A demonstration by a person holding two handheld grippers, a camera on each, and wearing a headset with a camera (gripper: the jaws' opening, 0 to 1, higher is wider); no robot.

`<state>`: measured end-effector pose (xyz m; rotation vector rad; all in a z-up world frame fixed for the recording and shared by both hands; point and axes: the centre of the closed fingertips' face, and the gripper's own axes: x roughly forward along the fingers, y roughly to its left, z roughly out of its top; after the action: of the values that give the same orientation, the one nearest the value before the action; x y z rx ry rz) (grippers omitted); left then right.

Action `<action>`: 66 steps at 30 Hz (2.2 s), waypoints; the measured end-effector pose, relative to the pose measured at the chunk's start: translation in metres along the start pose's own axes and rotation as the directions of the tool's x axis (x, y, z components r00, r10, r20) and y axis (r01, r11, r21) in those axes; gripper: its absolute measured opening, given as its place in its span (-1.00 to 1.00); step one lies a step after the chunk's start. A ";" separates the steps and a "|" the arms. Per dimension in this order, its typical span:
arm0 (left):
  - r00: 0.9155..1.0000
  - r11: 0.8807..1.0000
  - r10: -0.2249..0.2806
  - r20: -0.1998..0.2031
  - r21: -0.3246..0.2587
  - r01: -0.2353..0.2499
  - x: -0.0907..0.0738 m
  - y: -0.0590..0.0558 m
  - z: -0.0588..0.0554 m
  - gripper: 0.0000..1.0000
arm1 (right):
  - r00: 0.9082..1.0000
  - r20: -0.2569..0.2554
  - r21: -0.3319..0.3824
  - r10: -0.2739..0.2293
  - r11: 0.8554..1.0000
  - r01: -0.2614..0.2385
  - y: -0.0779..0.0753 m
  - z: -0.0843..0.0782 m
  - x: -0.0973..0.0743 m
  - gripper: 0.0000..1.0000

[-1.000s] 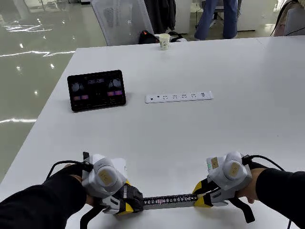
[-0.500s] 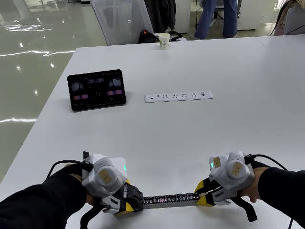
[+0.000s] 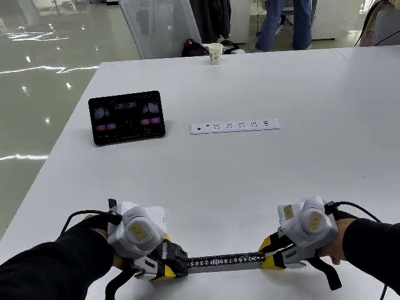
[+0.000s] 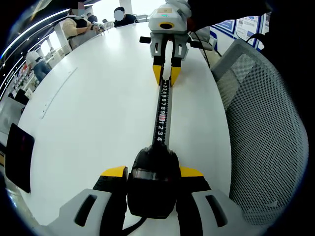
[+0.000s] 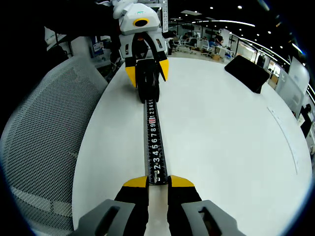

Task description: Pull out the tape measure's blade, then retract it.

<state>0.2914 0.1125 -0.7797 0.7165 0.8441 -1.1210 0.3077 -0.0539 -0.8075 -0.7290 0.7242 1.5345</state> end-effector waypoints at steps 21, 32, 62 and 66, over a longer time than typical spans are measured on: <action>1.000 1.000 0.003 -0.003 -0.003 -0.003 0.000 0.000 0.000 -0.35 | 1.000 -0.002 0.009 -0.012 1.000 0.012 0.000 -0.011 -0.008 -0.79; 1.000 1.000 0.005 -0.004 -0.004 -0.005 0.000 -0.001 0.000 -0.35 | 1.000 -0.005 0.010 -0.017 1.000 0.017 0.000 -0.015 -0.011 -0.79; 1.000 1.000 0.005 0.004 -0.004 -0.005 0.000 0.000 0.000 -0.35 | 0.999 -0.010 0.028 -0.030 0.999 0.030 0.000 -0.026 -0.020 -0.80; 1.000 1.000 0.005 0.004 -0.005 -0.005 0.000 0.000 0.000 -0.35 | 0.999 -0.011 0.031 -0.033 0.999 0.033 0.000 -0.027 -0.021 -0.80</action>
<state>0.2915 0.1127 -0.7796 0.7117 0.8409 -1.1150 0.3102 -0.0883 -0.8072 -0.7232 0.7388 1.4878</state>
